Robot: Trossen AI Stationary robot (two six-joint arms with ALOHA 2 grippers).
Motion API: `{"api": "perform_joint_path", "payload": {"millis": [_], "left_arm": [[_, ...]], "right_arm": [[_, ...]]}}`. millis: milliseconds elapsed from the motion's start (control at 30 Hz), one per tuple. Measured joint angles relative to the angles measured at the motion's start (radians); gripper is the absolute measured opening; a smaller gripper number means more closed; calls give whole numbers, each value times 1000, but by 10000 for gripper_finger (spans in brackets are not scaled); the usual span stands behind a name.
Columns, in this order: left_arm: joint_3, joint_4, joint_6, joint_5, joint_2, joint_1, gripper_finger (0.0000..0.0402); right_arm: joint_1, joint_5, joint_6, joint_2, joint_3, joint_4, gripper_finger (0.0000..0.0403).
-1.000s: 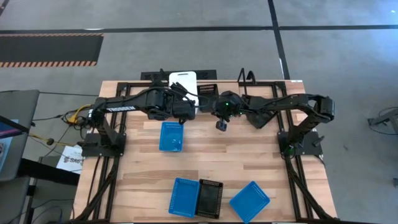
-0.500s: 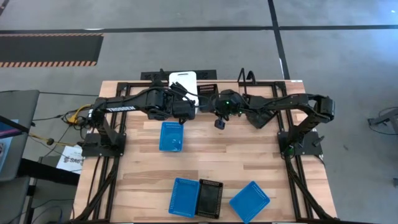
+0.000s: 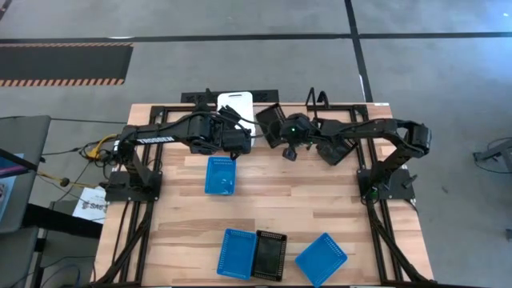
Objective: Stack baskets on shelf by color
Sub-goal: Adjust the black bin on the shelf
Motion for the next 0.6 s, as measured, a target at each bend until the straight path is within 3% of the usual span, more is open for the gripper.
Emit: {"api": "perform_joint_path", "payload": {"millis": [300,600], "left_arm": [[0,0,1,0,0,0,0],[0,0,-5,0,0,0,0]], "right_arm": [[2,-43,5,0,5,57,0],[13,-65,-11,-4,156,13,0]]}}
